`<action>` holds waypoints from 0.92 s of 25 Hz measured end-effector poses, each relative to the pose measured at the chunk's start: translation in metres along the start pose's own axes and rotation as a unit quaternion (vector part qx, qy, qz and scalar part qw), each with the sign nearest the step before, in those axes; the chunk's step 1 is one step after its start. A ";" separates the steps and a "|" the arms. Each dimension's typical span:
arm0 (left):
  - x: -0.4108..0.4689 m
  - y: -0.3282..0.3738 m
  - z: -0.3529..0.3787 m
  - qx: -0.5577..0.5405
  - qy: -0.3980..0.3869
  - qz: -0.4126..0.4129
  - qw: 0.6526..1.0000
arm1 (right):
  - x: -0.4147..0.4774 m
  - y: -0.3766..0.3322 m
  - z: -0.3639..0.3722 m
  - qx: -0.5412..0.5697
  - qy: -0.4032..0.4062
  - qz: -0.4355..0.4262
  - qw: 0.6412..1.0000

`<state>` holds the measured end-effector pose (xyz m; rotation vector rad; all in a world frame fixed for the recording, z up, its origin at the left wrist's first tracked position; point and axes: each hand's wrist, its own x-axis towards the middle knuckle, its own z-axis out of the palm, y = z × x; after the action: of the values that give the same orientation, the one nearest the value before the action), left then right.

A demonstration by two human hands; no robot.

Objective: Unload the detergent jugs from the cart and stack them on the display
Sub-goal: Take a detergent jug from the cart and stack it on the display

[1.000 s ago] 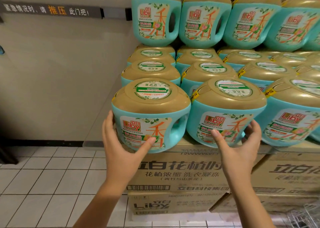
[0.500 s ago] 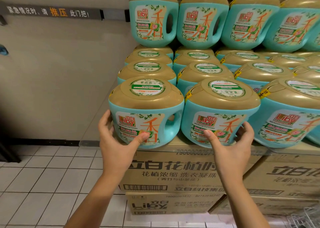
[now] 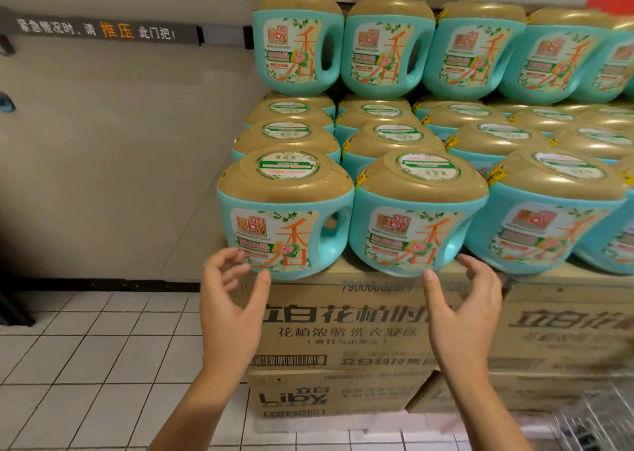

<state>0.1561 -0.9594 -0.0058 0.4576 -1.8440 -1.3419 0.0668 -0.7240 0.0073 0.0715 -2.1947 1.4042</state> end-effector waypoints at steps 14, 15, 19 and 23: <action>-0.215 -0.044 -0.016 0.018 -0.535 -0.264 0.803 | -0.284 0.072 -0.197 -0.015 -0.003 0.418 0.908; -0.229 -0.043 -0.009 0.026 -0.565 -0.266 0.781 | -0.300 0.076 -0.215 -0.022 0.017 0.438 0.899; -0.284 -0.030 0.034 0.056 -0.649 -0.252 0.716 | -0.350 0.095 -0.288 -0.052 0.087 0.495 0.863; -0.342 -0.006 0.097 0.080 -0.694 -0.222 0.680 | -0.368 0.124 -0.362 -0.083 0.117 0.533 0.834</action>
<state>0.2929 -0.6671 -0.1554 -0.2148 -3.2334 -2.1581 0.4891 -0.4419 -0.1483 -1.5109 -2.1536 1.5613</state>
